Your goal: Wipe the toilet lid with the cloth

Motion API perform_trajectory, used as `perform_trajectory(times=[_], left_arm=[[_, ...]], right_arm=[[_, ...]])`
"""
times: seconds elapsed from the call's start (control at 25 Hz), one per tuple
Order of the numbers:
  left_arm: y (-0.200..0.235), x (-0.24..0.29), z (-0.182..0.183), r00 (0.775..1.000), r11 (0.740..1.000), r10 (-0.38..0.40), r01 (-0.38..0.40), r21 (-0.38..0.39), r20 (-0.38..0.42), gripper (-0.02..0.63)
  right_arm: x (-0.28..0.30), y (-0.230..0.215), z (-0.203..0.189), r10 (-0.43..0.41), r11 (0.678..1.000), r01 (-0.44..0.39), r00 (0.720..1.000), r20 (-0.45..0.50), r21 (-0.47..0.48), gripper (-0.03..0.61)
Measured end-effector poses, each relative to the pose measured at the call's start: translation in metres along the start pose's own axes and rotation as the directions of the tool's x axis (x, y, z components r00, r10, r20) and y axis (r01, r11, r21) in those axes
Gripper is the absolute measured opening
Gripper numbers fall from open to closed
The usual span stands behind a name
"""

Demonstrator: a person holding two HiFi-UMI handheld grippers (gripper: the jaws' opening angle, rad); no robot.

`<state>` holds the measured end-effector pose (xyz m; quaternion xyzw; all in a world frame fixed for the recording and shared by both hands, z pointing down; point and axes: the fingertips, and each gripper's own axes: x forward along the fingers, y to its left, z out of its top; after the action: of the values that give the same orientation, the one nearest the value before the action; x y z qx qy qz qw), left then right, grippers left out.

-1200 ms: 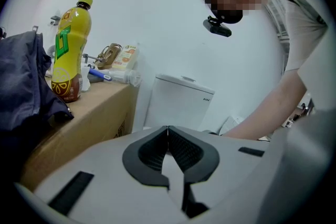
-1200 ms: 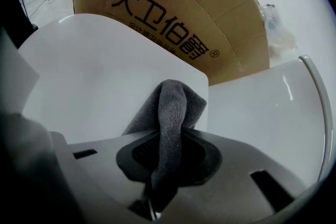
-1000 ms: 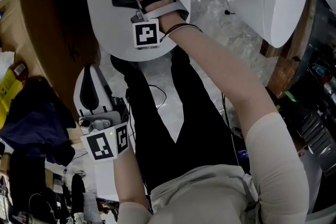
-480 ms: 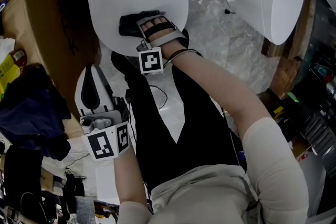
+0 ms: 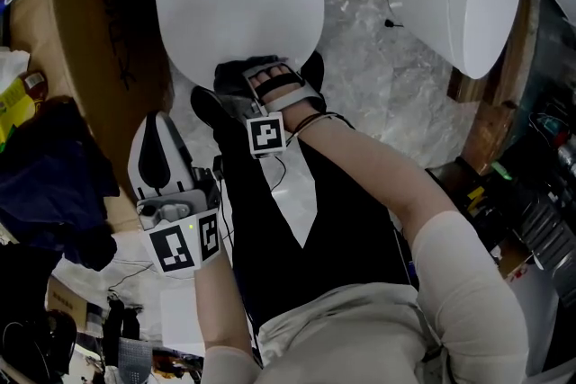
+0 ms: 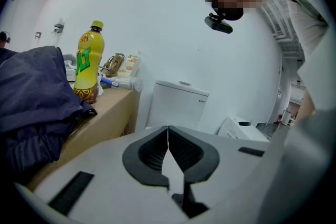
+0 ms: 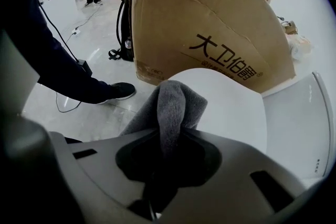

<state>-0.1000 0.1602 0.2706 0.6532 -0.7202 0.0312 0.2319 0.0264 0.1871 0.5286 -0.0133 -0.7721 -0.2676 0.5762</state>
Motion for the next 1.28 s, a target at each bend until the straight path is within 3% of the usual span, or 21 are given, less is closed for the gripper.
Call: perform_trajectory(times=[0.28, 0.36, 0.44, 0.68, 0.84, 1.08, 1.28], left_arm=[[0.003, 0.000, 0.001, 1.000, 1.000, 0.002, -0.002, -0.008, 0.001, 0.015], [0.005, 0.001, 0.003, 1.000, 1.000, 0.007, -0.007, -0.012, 0.002, 0.015], [0.007, 0.003, 0.005, 1.000, 1.000, 0.011, -0.011, -0.015, 0.006, 0.015], [0.018, 0.010, 0.009, 1.000, 0.999, 0.026, -0.026, -0.025, 0.007, 0.015], [0.026, 0.013, 0.013, 0.999, 0.998, 0.044, -0.044, -0.034, 0.011, 0.015], [0.032, 0.018, 0.023, 0.999, 0.999, 0.044, -0.044, -0.032, 0.020, 0.015], [0.030, 0.021, 0.018, 0.999, 0.998, 0.038, -0.038, -0.051, 0.001, 0.015]], right_arm=[[-0.007, 0.029, -0.005, 0.192, 0.981, -0.192, 0.980, -0.047, -0.004, 0.071], [-0.009, 0.028, -0.006, 0.268, 0.963, -0.266, 0.962, -0.054, 0.048, 0.071], [-0.008, 0.014, -0.004, 0.291, 0.952, -0.285, 0.955, -0.049, 0.113, 0.071], [0.005, -0.082, 0.003, 0.145, 0.976, -0.143, 0.989, 0.002, 0.164, 0.071], [0.020, -0.160, -0.004, 0.040, 0.991, -0.037, 0.999, -0.020, 0.131, 0.071], [0.036, -0.260, -0.012, -0.107, 0.992, 0.110, 0.993, -0.049, 0.060, 0.071], [0.061, -0.302, -0.007, -0.199, 0.980, 0.198, 0.979, -0.044, -0.032, 0.071]])
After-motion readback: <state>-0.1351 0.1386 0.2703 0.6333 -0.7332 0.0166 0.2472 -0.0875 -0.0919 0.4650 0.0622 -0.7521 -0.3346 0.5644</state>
